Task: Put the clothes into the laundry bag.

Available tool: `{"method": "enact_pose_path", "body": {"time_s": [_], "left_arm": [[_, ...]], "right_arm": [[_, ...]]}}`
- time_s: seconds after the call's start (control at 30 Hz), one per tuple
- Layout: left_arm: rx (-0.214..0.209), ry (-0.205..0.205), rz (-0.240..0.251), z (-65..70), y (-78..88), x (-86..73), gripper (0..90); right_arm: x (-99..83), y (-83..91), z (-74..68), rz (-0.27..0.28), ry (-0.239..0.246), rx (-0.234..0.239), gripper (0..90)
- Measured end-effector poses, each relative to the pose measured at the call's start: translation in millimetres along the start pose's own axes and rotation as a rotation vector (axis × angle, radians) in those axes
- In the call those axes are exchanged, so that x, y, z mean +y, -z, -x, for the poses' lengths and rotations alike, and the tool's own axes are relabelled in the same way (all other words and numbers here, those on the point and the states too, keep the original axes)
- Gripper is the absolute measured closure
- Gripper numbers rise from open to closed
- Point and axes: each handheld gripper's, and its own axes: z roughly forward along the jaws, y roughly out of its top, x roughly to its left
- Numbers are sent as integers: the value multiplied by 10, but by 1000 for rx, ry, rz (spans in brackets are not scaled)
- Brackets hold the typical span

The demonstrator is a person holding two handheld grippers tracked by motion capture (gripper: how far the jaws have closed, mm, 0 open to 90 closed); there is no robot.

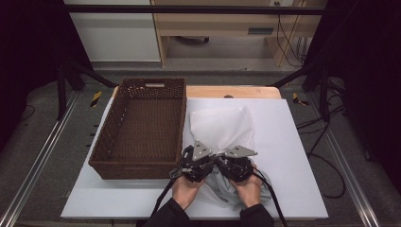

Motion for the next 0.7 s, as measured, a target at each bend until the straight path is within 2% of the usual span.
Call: {"method": "enact_pose_path", "body": {"time_s": [0.03, 0.07, 0.1, 0.13, 0.23, 0.27, 0.3, 0.33, 0.37, 0.4, 0.47, 0.5, 0.53, 0.57, 0.6, 0.63, 0.7], "left_arm": [[0, 2, 1, -9, 4, -9, 880], [1, 5, 0, -25, 14, -13, 879], [1, 5, 0, -25, 14, -13, 879], [1, 5, 0, -27, 16, -14, 879], [4, -1, -4, -20, 7, -24, 878], [8, -6, -5, -15, -1, -29, 879], [7, -4, -7, -12, -5, -30, 878], [7, -10, -6, -11, -14, -30, 878], [6, -9, -6, -11, -19, -30, 878], [3, -8, -7, -12, -26, -30, 878], [1, -7, -13, -14, -51, -36, 878], [1, -4, -16, -12, -58, -38, 878], [3, -7, -20, -17, -65, -39, 878], [6, -5, -23, -21, -70, -41, 878], [11, -1, -24, -27, -72, -41, 878], [16, 12, -20, -36, -71, -36, 879], [17, 24, -15, -44, -62, -27, 879]], "right_arm": [[-1, 57, -4, 2, 11, 17, 591], [-9, 242, 1, 15, 33, 8, 501], [-9, 242, 1, 15, 33, 8, 501], [-15, 323, 12, 25, 33, 3, 474], [-56, 650, 141, 107, -8, -25, 334], [-76, 696, 178, 117, -17, -41, 302], [-115, 725, 240, 97, -37, -62, 252], [-144, 717, 276, 73, -47, -66, 244], [-214, 658, 330, 26, -68, -56, 246], [-250, 609, 352, 17, -77, -43, 259], [-317, 478, 380, -8, -106, 6, 381], [-328, 382, 367, -33, -111, 22, 593], [-328, 382, 367, -33, -111, 22, 593], [-317, 359, 352, -43, -100, 34, 686], [-294, 360, 335, -40, -78, 24, 740], [-262, 387, 308, -36, -65, 8, 758], [-196, 500, 228, 35, -22, 33, 769]]}}
